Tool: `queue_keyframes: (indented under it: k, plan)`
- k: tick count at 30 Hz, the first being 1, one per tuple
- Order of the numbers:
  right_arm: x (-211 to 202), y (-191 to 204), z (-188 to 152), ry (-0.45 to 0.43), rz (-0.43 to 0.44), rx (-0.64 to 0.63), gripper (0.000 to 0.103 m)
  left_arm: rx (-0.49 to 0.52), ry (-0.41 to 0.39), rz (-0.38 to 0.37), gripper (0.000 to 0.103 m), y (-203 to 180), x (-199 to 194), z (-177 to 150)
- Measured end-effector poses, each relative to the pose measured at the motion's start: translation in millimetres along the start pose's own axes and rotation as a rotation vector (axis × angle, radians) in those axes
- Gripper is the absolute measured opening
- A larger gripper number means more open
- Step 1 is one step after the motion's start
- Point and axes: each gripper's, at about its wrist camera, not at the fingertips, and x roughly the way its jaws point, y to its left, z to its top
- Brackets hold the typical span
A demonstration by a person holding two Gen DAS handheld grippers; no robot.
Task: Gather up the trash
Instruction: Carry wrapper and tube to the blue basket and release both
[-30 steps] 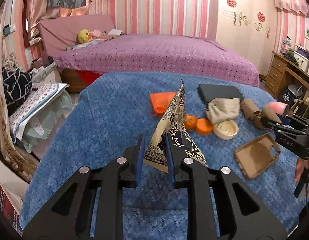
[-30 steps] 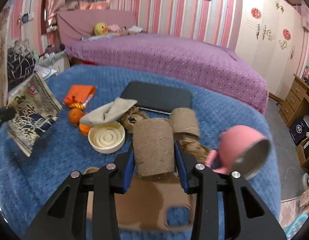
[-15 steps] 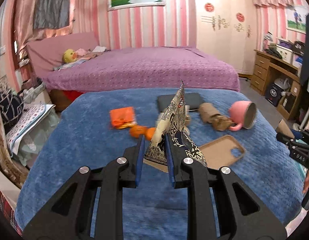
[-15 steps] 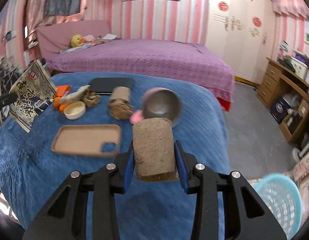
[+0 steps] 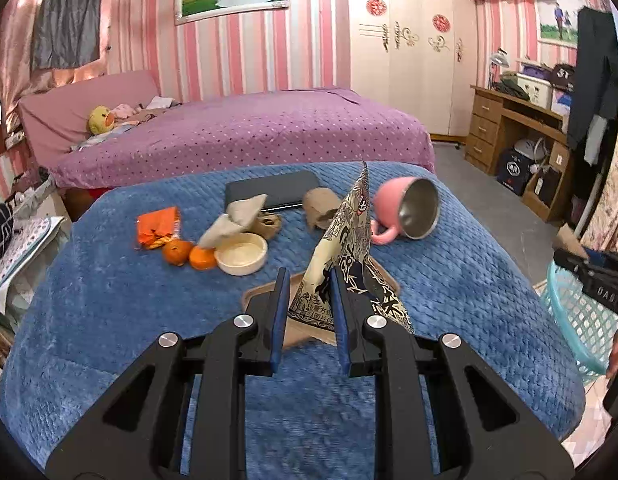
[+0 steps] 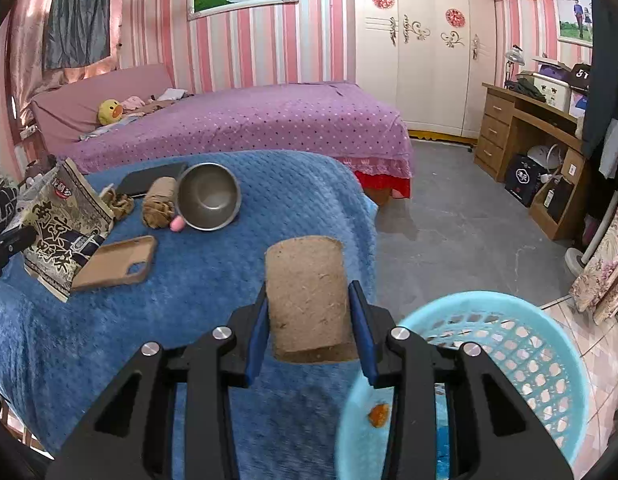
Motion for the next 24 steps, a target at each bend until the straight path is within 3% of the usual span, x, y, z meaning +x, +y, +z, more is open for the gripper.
queue_keyframes:
  k: [12, 24]
  plan:
    - [-19, -83, -11, 0.006, -0.104, 0.035, 0.038, 0.084, -0.061, -0.075, 0.019, -92, -15, 10]
    - [-38, -165, -34, 0.028, -0.201, 0.113, 0.038, 0.144, -0.036, -0.238, 0.019, -219, -18, -3]
